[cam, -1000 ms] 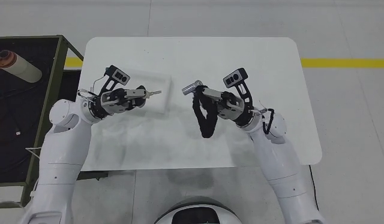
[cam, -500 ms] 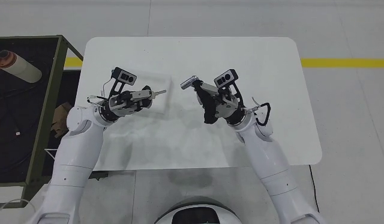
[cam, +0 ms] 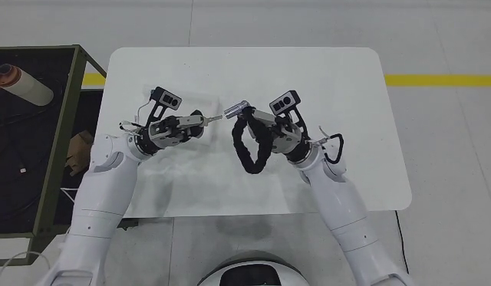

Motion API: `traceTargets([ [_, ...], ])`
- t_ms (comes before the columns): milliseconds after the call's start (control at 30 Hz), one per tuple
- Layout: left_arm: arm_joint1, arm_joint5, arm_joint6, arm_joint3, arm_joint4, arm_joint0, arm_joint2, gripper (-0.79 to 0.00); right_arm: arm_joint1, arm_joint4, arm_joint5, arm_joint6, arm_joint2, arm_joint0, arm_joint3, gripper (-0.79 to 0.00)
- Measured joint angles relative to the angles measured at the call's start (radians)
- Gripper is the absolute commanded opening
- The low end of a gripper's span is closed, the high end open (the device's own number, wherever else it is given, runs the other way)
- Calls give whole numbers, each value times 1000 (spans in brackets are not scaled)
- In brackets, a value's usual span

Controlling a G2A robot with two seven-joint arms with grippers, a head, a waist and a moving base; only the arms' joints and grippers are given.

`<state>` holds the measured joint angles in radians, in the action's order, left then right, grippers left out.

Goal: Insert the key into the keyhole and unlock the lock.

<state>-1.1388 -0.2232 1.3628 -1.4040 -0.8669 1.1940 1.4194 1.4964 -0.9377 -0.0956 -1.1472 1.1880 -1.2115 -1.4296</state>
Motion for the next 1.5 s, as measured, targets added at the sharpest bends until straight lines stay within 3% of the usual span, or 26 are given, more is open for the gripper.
traceTargets([
  [1233, -22, 13, 26, 21, 17, -14, 31, -785, 13, 82, -2, 8, -9, 7, -1, -785],
  [1500, -28, -7, 5, 19, 17, -9, 36, -785, 18, 87, -55, 32, -1, 13, -7, -785],
])
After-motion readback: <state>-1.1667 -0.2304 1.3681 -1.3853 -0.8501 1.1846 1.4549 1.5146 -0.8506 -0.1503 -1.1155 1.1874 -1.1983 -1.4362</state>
